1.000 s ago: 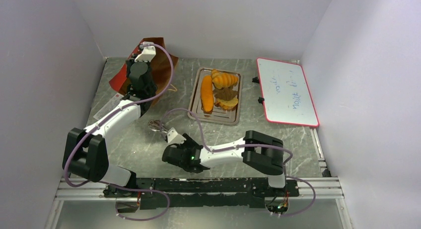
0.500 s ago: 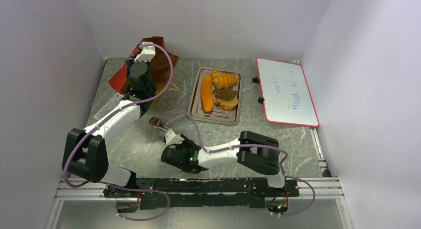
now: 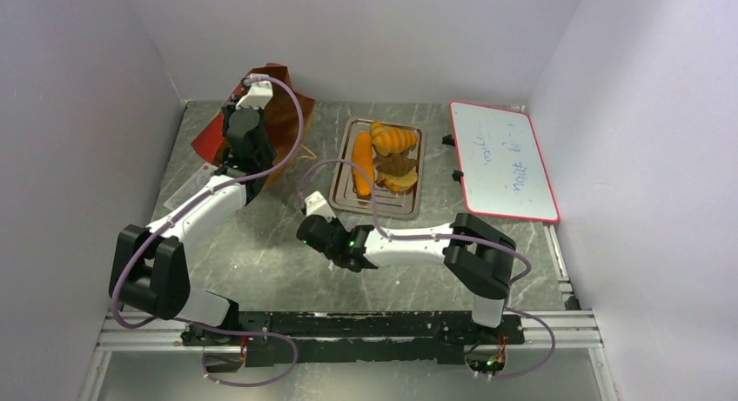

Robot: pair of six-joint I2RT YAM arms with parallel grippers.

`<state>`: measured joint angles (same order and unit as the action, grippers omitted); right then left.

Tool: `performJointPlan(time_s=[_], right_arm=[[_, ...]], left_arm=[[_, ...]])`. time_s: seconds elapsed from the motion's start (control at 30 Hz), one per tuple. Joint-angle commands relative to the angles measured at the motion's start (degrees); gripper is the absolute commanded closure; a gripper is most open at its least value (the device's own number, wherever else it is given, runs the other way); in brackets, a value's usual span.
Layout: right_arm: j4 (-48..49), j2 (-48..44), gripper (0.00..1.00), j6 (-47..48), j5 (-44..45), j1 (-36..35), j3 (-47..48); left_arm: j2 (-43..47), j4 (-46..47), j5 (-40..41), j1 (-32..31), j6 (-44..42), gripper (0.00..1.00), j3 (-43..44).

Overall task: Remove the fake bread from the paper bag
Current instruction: Pick up the clamp at the center of the board.

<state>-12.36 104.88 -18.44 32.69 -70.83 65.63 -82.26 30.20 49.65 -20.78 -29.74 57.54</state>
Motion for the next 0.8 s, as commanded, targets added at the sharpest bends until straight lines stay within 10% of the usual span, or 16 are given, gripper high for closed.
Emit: performJointPlan(time_s=[0.0,0.4,0.63,0.77], right_arm=[[1.0,-1.1,0.85,-5.1,-9.0,2.8,-0.3],[4.6,-3.6,0.62,-6.2,-8.4,3.3,-1.4],[14.3,-9.2,0.17,-3.5,-3.8,3.1,-6.8],[11.1,-5.7,0.10,-0.1,-5.5,3.1,-1.1]], left_arm=[[1.4,0.6,-1.1,-0.6,1.2,0.93,0.9],[2.6,0.6,-1.3,-0.6,1.4,0.93,-0.1],[3.1,0.4,-1.4,-0.6,1.7,0.93,-0.7],[3.0,0.0,-1.4,-0.6,1.8,0.93,-0.5]])
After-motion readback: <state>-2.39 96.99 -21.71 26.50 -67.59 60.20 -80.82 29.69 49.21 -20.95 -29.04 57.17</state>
